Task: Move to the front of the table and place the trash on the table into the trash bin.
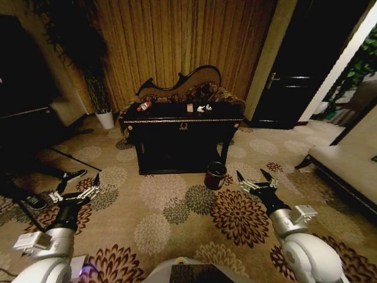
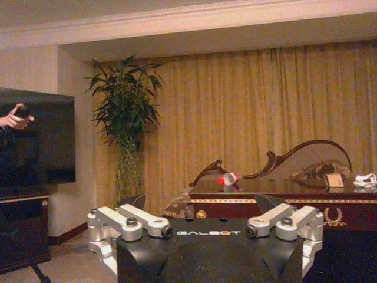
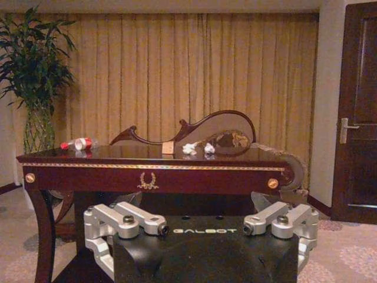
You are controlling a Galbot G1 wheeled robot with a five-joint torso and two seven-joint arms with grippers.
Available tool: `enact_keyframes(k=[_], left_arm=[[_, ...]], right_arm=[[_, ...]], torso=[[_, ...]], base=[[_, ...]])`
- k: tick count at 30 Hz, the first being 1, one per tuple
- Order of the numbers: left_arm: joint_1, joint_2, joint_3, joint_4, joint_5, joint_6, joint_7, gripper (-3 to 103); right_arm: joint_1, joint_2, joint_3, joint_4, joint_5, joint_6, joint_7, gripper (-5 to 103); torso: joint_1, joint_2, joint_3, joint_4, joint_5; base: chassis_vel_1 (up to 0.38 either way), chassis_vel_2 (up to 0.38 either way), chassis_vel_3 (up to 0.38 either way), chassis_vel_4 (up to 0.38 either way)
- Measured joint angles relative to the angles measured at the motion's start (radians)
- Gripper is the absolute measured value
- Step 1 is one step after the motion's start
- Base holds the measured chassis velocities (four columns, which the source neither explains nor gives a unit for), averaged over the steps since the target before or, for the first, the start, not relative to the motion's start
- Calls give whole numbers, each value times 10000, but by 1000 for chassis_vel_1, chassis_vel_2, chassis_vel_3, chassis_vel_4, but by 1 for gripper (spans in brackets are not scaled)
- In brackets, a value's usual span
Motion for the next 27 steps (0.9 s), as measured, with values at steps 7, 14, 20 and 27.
enact_keyframes(k=[7, 14, 20, 27], left_arm=[[52, -18, -6, 36, 1, -53, 117, 100], [91, -38, -5, 107, 14, -131, 136, 100], [96, -54, 0, 179, 33, -206, 146, 100], [96, -67, 18, 200, 38, -210, 179, 100]], right_arm=[[-9, 14, -11, -7, -2, 10, -77, 100], [-10, 31, -44, -50, -12, 16, -158, 100], [2, 27, -69, -107, -17, 20, -182, 100], [28, 20, -81, -145, -19, 35, -185, 100]], torso=[[-1, 2, -2, -3, -4], [-2, 1, -2, -3, -1], [-1, 1, -1, -3, -2], [0, 1, 0, -1, -3]], base=[[-17, 18, 27, -18], [-55, 60, 39, -61], [-105, 114, 101, -121], [-83, 134, 100, -108]])
